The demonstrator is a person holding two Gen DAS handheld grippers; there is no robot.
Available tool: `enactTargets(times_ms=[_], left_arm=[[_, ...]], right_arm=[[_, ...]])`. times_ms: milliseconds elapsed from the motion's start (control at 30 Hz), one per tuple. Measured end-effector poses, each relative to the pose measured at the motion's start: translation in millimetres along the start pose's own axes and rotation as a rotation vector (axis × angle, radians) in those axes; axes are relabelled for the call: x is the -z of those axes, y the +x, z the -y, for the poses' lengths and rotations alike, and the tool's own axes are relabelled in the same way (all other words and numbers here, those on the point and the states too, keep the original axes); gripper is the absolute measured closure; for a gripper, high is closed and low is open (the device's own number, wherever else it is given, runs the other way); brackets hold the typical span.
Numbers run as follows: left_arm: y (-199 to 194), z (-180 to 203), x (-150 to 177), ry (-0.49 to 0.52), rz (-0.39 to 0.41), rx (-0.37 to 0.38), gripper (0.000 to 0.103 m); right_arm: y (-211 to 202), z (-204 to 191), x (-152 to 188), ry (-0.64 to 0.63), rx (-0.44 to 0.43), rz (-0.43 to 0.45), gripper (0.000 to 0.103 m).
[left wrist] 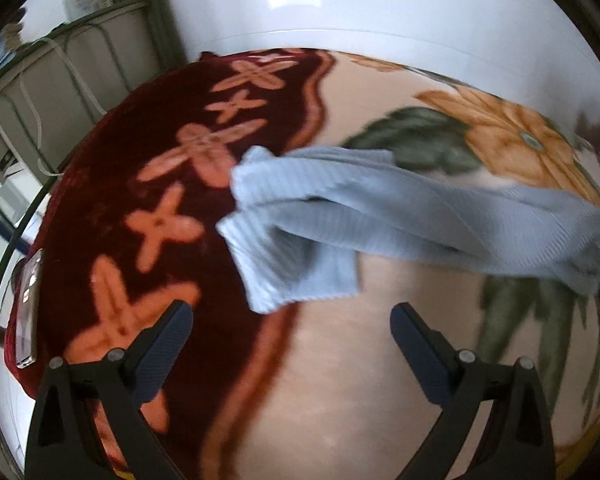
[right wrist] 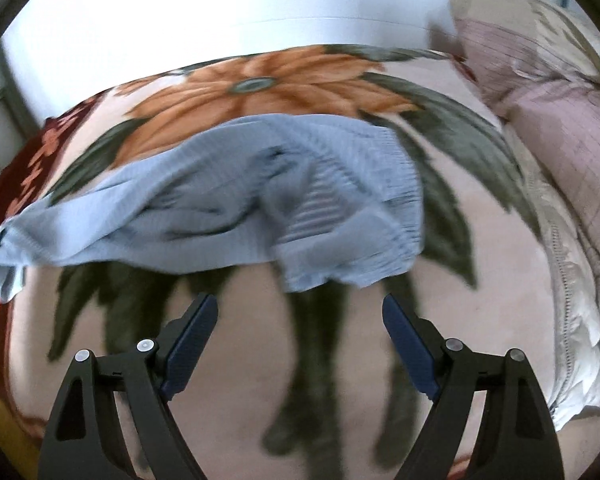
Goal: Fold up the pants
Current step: 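Grasp the pants leg hem with the left tool while the right tool grasps the waistband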
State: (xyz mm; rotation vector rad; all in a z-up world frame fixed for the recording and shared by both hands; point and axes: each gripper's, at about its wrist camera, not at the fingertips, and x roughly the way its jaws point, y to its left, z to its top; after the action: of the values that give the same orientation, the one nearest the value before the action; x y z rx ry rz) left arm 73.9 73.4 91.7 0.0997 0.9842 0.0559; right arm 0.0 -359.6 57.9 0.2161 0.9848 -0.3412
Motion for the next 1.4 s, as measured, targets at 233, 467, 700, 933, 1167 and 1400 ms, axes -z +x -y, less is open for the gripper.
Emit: enactTargets(times_ms=[233,467,700,933,1167,1400], left_arm=[[30,-20,-21,-0.015,-0.030,-0.027,0.002],[50,-25,-24,-0.061,-0.049,-0.014,0.007],[57,-21,-20,-0.064,-0.051,0.025,0.055],[41,-33,-22,-0.126,-0.019,0.098,0.093],[3,-41,-24,-0.103,0.041,0.131,0.096],[-36,-52,-17,-0.082,0.067,0.150,0.097]], right_arm=[[21,31,-20,0.085,0.009,-0.022,0.016],[43,31,-29,0.073,-0.002,-0.055,0.016],[49,26,-32,0.057,0.003,-0.022,0.037],[30,41,-39,0.098,-0.042,0.038,0.077],[-11,64,-44,0.139,-0.046,0.118,0.084],[-55,91,-46,0.144,-0.008,0.175,0.085]])
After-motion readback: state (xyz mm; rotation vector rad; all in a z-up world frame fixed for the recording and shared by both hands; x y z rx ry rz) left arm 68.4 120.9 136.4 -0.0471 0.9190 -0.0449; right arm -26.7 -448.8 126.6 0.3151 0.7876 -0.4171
